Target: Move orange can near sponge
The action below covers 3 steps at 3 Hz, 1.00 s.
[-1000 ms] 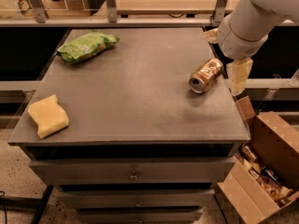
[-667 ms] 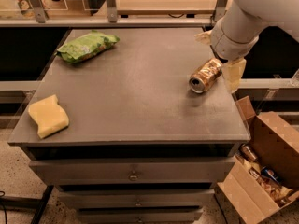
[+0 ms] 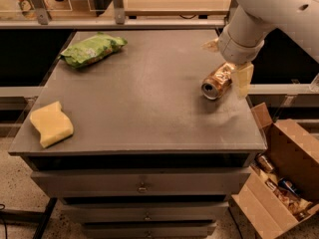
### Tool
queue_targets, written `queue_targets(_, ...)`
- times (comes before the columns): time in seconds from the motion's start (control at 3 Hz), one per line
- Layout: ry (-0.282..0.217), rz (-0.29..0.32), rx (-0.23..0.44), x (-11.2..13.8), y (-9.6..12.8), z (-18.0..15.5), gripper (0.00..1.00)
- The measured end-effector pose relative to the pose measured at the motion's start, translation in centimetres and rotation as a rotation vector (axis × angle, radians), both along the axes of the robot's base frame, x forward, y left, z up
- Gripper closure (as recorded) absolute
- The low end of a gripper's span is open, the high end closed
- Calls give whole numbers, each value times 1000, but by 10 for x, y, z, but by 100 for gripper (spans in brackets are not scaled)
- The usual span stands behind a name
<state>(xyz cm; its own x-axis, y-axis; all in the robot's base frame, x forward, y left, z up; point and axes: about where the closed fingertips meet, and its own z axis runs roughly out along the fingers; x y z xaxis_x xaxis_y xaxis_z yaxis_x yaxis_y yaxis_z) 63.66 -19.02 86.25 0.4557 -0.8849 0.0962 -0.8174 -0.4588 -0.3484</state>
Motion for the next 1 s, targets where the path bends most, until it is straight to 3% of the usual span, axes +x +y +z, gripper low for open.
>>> queue_targets(0.33,41,6,5,4,2,-11,17)
queue_targets(1.0,88,27,48,-1,9,-11,64)
